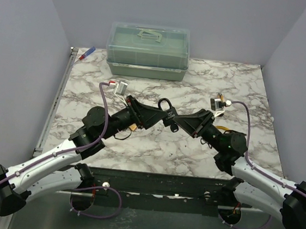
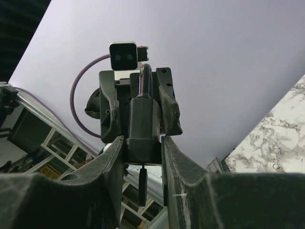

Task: Unlock with the key

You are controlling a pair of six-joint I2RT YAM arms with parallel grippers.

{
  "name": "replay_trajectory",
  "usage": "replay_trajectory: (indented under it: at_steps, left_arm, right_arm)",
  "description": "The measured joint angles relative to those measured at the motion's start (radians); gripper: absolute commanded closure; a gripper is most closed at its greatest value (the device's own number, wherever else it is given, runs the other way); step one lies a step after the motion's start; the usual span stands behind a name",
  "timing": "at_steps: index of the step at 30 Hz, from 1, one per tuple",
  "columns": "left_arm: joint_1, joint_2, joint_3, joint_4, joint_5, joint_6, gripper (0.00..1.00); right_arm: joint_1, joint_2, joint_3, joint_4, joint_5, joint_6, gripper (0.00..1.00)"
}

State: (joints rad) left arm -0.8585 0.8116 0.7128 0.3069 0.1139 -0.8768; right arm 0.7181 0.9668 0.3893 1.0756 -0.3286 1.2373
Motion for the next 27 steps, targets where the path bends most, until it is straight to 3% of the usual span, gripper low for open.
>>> replay_trajectory:
  at_steps: [6, 11, 14, 17, 22, 27]
  left_arm:
    - [0.000, 0.038, -0.003, 0.037, 0.051, -0.014, 0.53]
    - [0.002, 0.056, -0.010, 0.068, 0.071, -0.025, 0.76]
    - [0.004, 0.060, -0.014, 0.085, 0.078, -0.045, 0.98]
    - [0.004, 0.064, -0.015, 0.097, 0.083, -0.050, 1.00]
    - [0.005, 0.071, -0.018, 0.100, 0.081, -0.053, 1.00]
    - [0.003, 0.057, -0.032, 0.082, 0.069, -0.050, 1.00]
  right_arm:
    - [0.000, 0.025, 0.000, 0.039, -0.007, 0.012, 1.00]
    - [0.000, 0.058, -0.001, 0.085, -0.012, 0.033, 1.00]
    - [0.000, 0.069, -0.010, 0.119, -0.013, 0.046, 1.00]
    - [-0.001, 0.075, -0.016, 0.143, -0.014, 0.051, 0.99]
    - [-0.005, 0.071, -0.022, 0.141, -0.013, 0.049, 0.58]
    - [-0.004, -0.014, -0.023, 0.024, -0.002, 0.004, 0.38]
